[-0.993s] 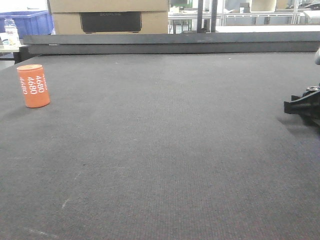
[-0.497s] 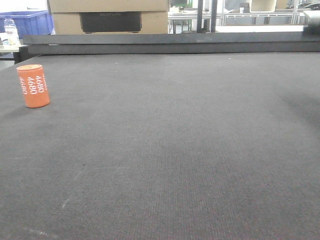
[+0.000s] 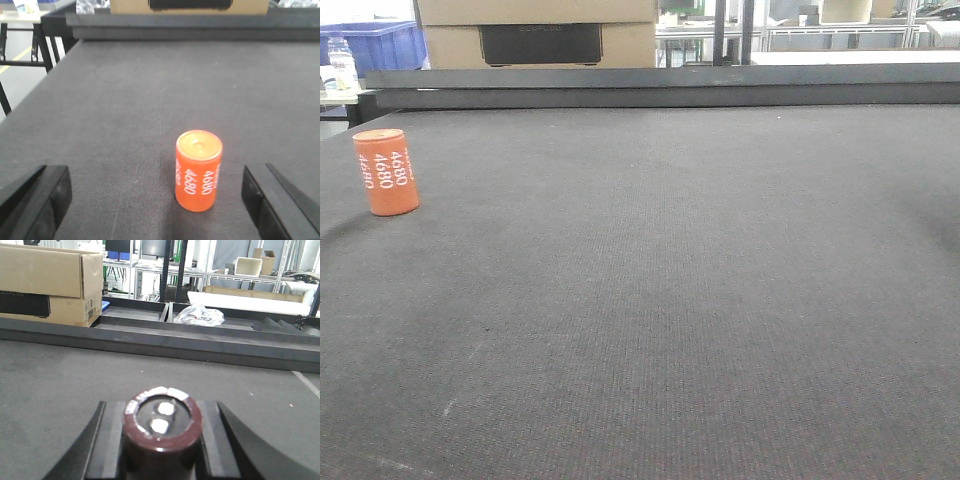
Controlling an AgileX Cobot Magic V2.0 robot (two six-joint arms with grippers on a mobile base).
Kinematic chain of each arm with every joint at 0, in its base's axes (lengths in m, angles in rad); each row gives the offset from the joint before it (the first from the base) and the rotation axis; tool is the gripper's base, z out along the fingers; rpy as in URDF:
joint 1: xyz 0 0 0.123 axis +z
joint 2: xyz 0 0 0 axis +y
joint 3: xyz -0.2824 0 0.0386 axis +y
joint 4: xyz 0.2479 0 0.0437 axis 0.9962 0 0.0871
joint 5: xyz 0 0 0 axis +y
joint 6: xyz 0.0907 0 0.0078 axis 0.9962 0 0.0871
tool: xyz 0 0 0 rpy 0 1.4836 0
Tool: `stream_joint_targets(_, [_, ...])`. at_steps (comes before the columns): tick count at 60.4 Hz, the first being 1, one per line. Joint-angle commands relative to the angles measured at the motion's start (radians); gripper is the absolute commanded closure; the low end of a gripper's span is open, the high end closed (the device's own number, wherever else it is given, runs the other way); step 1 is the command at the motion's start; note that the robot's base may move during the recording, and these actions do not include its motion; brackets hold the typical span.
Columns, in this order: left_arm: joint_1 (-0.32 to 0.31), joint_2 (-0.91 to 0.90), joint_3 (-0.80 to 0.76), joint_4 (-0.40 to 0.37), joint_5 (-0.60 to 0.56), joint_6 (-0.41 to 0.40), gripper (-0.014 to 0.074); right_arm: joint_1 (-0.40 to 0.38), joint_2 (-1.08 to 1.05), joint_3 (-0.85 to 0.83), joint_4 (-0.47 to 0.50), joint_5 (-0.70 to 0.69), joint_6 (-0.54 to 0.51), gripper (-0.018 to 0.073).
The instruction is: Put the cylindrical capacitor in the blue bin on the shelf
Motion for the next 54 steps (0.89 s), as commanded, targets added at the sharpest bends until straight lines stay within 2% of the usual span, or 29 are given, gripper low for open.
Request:
stream_joint_targets(1, [-0.009,0.087,0.001,-0.003,-0.135,-0.001,-0.0003,-0.005,-0.026,-0.003,-0.002,0.017,-0.002,0.0524])
stream_joint_targets(7, [-0.036,0.188,-0.017,0.001,-0.213,-0.001,-0.0003,-0.005,-0.028,-0.003,-0.002,0.024,-0.002,0.0524])
stream_joint_targets(16, [-0.099,0.29,-0.083,-0.002,-0.239,-0.001,-0.0003,-0.005,-0.028,-0.003,-0.002,0.028,-0.002,0.0524])
stream_joint_targets(21, [-0.11,0.333,-0.129,-0.046,-0.239,-0.001,-0.0003,-0.005,-0.028,-0.003,-0.002,0.028,-0.002,0.0524])
stream_joint_targets(29, [-0.11,0.403,-0.195,-0.171,-0.239,-0.001,-0.0003,-0.005,-0.028,-0.003,-0.002,0.028,-0.002,0.0524])
stream_joint_targets(54, [-0.11,0.559,-0.35,-0.159,-0.198,-0.001,-0.0003,-0.005,-0.028,-0.003,-0.002,0.028,-0.002,0.0524])
